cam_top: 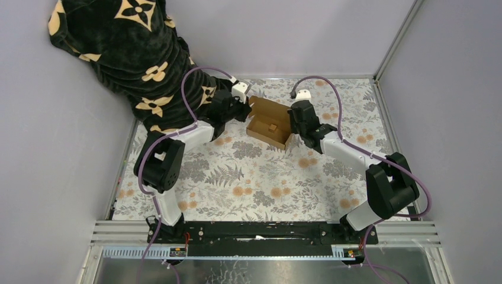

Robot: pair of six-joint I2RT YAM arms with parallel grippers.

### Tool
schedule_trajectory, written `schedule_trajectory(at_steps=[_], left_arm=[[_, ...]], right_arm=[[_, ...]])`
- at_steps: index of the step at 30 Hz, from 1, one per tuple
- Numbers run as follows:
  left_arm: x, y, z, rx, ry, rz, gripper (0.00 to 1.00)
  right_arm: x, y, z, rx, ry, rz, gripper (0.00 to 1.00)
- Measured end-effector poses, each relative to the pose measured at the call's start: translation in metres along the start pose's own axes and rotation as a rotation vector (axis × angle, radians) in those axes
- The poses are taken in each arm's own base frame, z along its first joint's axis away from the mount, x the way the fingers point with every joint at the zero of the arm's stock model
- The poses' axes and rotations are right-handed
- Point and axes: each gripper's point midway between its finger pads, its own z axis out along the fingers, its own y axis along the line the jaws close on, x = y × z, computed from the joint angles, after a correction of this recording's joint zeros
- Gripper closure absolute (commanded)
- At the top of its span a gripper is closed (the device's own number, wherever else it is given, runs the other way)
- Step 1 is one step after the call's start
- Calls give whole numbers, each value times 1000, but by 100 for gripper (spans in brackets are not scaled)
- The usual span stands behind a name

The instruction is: Fold the paper box

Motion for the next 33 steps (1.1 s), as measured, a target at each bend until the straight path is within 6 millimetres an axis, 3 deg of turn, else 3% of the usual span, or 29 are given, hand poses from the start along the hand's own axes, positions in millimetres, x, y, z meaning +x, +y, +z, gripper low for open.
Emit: schedule_trajectory(at_steps=[33], left_arm=[[13, -25, -7, -44, 62, -24, 81]], right_arm=[[-4, -7, 9, 65, 71, 148, 100]])
